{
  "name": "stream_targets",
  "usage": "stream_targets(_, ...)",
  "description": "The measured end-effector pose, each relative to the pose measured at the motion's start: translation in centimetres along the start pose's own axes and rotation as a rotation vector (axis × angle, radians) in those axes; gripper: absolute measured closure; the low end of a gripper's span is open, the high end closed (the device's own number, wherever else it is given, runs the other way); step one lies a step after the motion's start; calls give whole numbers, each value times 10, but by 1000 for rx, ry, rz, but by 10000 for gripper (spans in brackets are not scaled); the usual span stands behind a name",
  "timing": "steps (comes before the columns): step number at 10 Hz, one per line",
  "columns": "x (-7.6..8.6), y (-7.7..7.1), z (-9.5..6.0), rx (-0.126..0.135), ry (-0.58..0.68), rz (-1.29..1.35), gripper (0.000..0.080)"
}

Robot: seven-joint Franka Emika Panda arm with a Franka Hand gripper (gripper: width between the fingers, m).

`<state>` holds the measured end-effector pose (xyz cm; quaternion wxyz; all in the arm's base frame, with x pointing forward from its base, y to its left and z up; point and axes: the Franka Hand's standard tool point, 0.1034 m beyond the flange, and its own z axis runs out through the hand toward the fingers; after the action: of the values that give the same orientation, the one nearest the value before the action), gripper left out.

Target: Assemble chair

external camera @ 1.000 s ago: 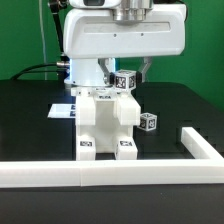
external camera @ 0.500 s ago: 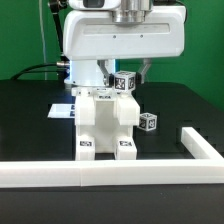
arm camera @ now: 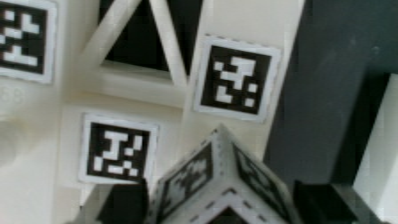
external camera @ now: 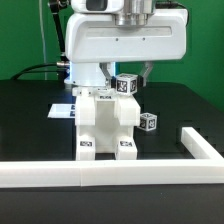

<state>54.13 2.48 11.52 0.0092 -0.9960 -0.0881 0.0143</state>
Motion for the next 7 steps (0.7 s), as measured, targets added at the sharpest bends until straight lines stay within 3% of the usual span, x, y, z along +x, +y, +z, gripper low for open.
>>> stream_targets(7, 2, 4, 1, -9, 17, 1, 407)
